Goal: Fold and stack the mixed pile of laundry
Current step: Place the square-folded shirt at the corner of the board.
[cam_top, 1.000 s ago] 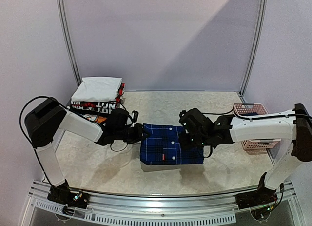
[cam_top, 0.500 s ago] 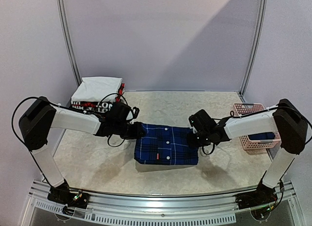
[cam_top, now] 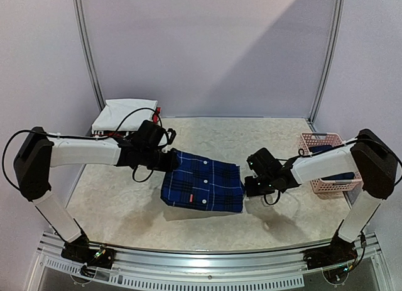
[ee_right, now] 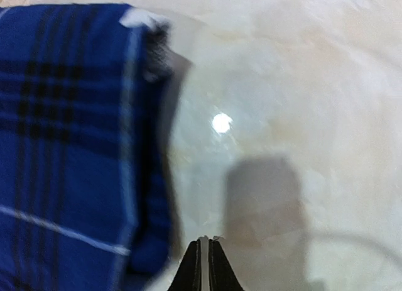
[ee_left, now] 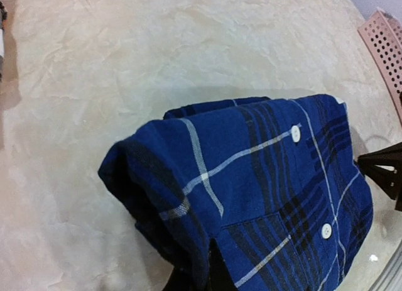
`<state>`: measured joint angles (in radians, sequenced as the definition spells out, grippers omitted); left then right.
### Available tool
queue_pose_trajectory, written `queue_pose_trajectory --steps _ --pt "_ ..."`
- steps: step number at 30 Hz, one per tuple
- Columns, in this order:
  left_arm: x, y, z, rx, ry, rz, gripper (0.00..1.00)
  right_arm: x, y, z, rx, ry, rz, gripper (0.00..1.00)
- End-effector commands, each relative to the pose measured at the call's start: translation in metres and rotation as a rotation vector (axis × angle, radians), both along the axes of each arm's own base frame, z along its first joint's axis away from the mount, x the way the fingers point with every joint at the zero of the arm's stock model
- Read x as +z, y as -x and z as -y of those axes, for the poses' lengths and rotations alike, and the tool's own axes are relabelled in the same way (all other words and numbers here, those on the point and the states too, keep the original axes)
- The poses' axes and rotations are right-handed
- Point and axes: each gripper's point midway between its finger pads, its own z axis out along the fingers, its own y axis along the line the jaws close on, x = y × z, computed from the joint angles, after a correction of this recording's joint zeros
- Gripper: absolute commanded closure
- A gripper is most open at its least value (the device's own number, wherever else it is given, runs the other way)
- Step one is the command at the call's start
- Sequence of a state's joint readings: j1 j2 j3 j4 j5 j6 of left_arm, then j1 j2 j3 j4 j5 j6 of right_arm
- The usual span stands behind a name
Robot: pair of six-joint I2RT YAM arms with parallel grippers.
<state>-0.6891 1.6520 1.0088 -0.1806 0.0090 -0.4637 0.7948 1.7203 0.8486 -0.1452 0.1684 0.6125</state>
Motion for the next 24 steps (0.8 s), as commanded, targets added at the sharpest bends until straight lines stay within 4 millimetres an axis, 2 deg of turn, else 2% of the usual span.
queue_pose_trajectory --steps 1,9,16,19,24 --pt "0.026 -0.015 -0.018 0.011 -0.115 0.096 1.00 0.012 0.017 0.027 -0.033 0.029 -0.017 0.91" --pt "0.060 -0.040 -0.032 -0.017 -0.301 0.236 1.00 0.040 0.036 0.048 -0.075 -0.033 0.026 0.74" --pt "0.082 -0.062 -0.039 -0.058 -0.329 0.249 1.00 0.048 0.049 0.056 -0.070 -0.079 0.037 0.45" --pt "0.096 -0.071 -0.043 -0.058 -0.350 0.269 1.00 0.048 0.053 0.060 -0.068 -0.086 0.040 0.41" --pt "0.118 -0.087 -0.052 -0.045 -0.362 0.281 1.00 0.050 0.060 0.064 -0.060 -0.102 0.046 0.39"
